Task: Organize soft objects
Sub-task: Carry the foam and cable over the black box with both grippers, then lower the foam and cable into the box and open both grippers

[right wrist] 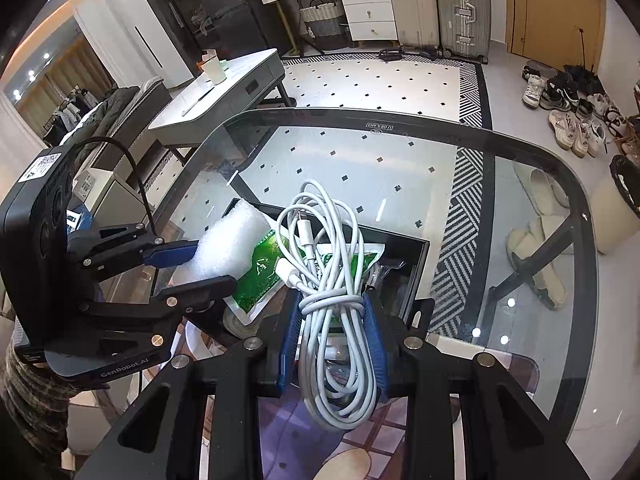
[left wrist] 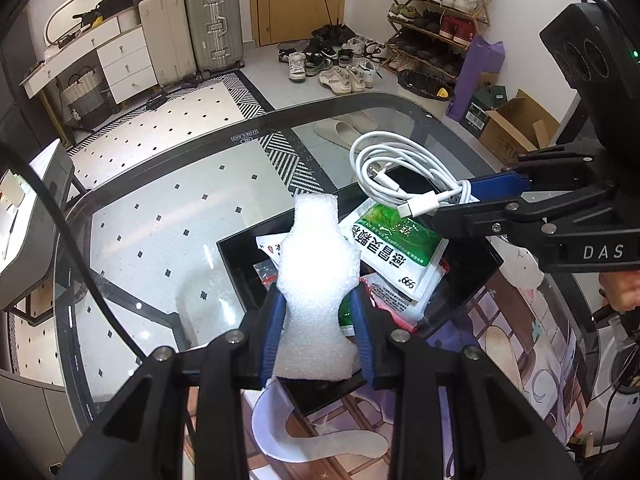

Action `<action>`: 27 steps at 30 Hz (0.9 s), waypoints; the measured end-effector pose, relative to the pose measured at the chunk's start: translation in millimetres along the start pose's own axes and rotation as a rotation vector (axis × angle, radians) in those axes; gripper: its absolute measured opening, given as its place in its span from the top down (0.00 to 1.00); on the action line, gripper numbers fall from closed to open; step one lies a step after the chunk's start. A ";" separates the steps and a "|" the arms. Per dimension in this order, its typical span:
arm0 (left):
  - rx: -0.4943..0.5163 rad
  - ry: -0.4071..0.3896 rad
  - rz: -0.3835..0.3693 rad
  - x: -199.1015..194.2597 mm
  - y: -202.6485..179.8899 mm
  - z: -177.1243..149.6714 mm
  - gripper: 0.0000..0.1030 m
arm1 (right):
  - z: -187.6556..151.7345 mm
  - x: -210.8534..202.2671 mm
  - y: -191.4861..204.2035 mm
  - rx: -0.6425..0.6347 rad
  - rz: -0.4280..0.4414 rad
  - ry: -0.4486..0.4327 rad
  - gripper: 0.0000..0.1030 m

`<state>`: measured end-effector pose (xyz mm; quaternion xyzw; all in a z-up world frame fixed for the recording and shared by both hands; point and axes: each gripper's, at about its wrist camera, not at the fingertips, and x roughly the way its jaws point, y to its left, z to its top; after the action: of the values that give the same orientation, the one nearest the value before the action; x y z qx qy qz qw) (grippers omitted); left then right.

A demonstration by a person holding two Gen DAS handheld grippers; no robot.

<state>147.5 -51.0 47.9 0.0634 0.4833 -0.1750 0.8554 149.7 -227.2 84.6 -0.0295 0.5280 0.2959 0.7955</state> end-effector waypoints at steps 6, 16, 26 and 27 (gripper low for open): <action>-0.002 0.018 -0.004 10.3 0.6 0.7 0.70 | 4.6 12.7 -5.4 0.004 0.007 0.014 0.70; -0.004 0.046 -0.007 20.8 3.7 1.7 0.69 | 5.4 39.8 -2.8 0.004 0.005 0.053 0.70; -0.011 0.062 -0.011 26.4 2.0 1.3 0.69 | 2.1 55.4 -4.2 0.008 -0.010 0.079 0.70; -0.010 0.065 -0.011 26.9 2.9 2.8 0.68 | 1.9 56.0 -4.5 0.010 -0.010 0.081 0.70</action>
<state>163.5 -55.4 26.4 0.0620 0.5121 -0.1752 0.8386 168.5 -205.7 36.2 -0.0402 0.5609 0.2880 0.7751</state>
